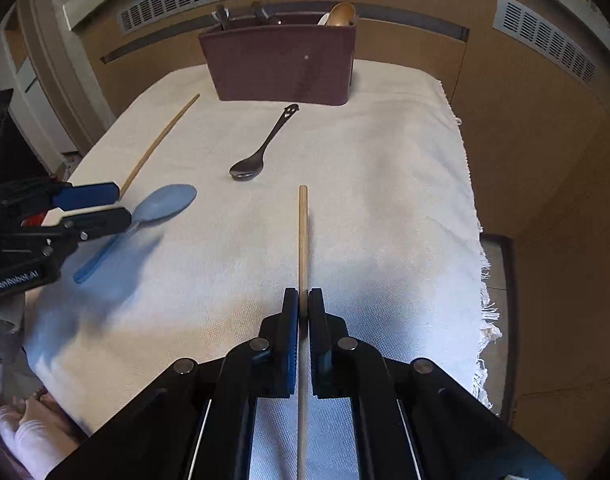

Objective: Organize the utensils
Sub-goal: 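Lift the chopstick and blue spoon up toward the caddy with both grippers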

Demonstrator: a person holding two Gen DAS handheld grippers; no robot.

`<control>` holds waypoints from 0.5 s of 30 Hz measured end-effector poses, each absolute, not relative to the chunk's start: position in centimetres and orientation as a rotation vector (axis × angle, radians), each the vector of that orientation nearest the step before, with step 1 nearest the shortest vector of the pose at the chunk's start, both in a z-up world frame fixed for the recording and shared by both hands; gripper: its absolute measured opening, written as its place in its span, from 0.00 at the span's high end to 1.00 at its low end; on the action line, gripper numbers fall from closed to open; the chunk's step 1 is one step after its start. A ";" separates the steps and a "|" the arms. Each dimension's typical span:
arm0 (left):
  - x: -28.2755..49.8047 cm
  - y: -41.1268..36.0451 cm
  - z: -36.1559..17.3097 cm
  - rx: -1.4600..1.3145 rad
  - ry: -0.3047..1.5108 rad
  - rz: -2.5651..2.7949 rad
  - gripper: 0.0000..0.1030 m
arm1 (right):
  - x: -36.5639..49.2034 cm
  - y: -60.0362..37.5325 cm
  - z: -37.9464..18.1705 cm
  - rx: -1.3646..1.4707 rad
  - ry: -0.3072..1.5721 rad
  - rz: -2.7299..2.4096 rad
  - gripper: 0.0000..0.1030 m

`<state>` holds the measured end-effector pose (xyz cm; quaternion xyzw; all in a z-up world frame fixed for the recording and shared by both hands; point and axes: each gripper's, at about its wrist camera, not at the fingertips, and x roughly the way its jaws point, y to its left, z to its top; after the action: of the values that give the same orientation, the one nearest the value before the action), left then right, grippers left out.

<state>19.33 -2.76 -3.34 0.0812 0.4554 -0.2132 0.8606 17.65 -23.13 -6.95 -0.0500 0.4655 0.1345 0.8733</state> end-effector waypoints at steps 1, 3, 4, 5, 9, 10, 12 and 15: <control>19.6 -2.9 -3.5 0.188 0.967 -0.453 0.60 | 17.5 -23.2 -6.9 -0.097 0.968 0.281 0.96; 20.8 -3.3 -4.1 0.225 1.010 -0.444 0.60 | 17.4 -23.4 -6.9 -0.081 0.964 0.289 0.96; 21.4 -3.5 -4.4 0.243 1.025 -0.443 0.60 | 17.3 -23.4 -6.9 -0.074 0.962 0.294 0.96; 22.0 -3.8 -4.7 0.264 1.044 -0.442 0.60 | 17.2 -23.5 -7.0 -0.069 0.961 0.298 0.96; 24.0 -5.0 -6.1 0.338 1.107 -0.432 0.60 | 17.3 -23.9 -6.9 -0.043 0.948 0.305 0.96; 24.4 -5.3 -6.5 0.350 1.121 -0.435 0.60 | 17.3 -23.9 -6.9 -0.037 0.945 0.307 0.96; 24.8 -5.8 -6.8 0.346 1.126 -0.442 0.62 | 17.4 -24.0 -6.6 -0.019 0.931 0.311 0.96; 24.9 -5.8 -6.4 0.311 1.111 -0.439 0.65 | 17.4 -24.0 -6.1 0.000 0.906 0.314 0.96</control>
<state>24.90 -5.77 -6.41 0.1456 0.5208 -0.2058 0.8156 17.35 -23.99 -6.10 0.0000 0.4358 0.1511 0.8873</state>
